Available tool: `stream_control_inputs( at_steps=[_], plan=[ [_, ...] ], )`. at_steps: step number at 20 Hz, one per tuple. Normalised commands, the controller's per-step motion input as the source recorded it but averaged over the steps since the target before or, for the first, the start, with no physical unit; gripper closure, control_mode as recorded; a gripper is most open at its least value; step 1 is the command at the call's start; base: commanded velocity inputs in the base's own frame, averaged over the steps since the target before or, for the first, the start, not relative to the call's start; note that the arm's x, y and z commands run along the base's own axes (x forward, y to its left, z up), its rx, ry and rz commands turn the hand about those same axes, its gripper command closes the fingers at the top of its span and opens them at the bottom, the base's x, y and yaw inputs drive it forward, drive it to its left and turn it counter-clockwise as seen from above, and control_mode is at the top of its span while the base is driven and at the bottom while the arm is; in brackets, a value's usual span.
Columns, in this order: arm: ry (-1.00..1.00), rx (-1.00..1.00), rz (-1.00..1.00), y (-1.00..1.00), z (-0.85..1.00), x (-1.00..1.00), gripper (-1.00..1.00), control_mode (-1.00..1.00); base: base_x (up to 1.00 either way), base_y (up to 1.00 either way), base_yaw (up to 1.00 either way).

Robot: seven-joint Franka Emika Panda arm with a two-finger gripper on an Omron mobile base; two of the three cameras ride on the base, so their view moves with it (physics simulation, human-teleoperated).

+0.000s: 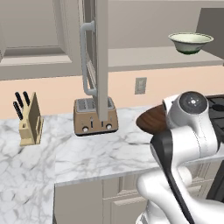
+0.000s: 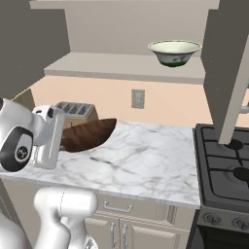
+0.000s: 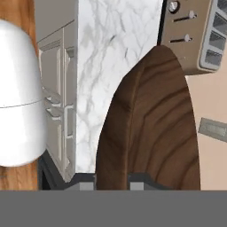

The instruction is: Move the bowls from the cabinet to the plates on the dining table.

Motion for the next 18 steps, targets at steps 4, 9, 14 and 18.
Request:
stream_control_inputs(
  at_steps=[4,9,14,18],
  plan=[
    [-0.02,-0.15,0.02,-0.01,-0.36,0.0,1.0,-1.0,0.0,0.0,0.0],
    [-0.01,-0.07,0.0,0.0,-0.21,0.0,1.0,-1.0,0.0,0.0,0.0],
    [-0.01,-0.02,0.01,0.0,-0.18,0.0,1.0,1.0,-0.01,0.0,0.01],
    [0.0,0.0,0.0,0.0,0.0,0.0,1.0,1.0,-0.4,-0.03,0.04]
  ],
)
